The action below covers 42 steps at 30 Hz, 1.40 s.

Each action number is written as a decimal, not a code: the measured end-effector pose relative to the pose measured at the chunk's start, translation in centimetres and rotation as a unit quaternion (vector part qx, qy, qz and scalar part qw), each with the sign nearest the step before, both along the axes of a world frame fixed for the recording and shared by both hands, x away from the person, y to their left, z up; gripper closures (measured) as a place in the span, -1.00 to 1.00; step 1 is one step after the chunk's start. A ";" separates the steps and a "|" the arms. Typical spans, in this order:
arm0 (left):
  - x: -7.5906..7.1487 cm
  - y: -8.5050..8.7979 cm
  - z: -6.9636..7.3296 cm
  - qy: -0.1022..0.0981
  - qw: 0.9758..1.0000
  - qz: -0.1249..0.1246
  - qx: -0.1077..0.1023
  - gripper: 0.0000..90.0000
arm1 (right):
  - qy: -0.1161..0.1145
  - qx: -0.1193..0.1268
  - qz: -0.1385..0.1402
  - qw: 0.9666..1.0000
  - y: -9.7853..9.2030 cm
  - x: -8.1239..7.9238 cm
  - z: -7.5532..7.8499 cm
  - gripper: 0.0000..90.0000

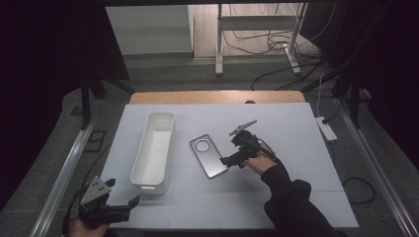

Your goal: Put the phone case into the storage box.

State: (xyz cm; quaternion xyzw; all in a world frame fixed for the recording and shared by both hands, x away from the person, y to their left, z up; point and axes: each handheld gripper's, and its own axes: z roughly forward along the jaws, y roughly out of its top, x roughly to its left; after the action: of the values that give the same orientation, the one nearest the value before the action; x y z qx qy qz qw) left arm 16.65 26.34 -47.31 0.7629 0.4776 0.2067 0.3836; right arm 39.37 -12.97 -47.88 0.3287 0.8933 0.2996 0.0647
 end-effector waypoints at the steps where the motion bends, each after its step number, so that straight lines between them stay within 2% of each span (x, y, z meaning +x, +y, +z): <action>1: 0.0 0.0 0.0 0.000 1.000 0.000 0.001 -0.95 | 0.001 -0.001 0.000 1.000 0.2 0.1 -0.1 -1.00; 6: 0.0 0.1 0.0 -0.001 1.000 0.000 -0.004 -0.95 | 0.006 -0.012 -0.001 1.000 1.1 0.6 -0.5 -1.00; 15: 0.0 0.1 0.0 -0.001 1.000 0.000 -0.004 -0.95 | 0.002 -0.029 -0.013 0.999 2.3 1.3 -0.9 -1.00; 18: 0.0 0.0 0.0 -0.001 1.000 -0.001 -0.003 -0.95 | 0.011 -0.025 -0.015 1.000 2.6 1.6 -1.1 -1.00; 22: 0.0 0.1 0.0 -0.001 1.000 -0.001 -0.003 -0.95 | 0.024 -0.034 -0.019 0.999 2.9 2.0 -1.4 -1.00; 35: 0.0 0.0 0.0 -0.002 1.000 -0.002 -0.002 -0.95 | 0.020 -0.041 -0.022 0.999 4.3 2.6 -1.3 -0.97; 42: 0.0 0.0 0.0 -0.002 1.000 -0.002 -0.002 -0.95 | 0.019 -0.070 -0.015 0.997 4.4 2.7 -2.1 -0.89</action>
State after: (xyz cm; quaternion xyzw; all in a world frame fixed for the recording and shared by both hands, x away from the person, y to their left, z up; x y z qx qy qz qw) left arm 16.63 26.38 -47.32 0.7627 0.4758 0.2066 0.3863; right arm 42.03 -8.59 -49.94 0.3421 0.9082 0.2291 0.0753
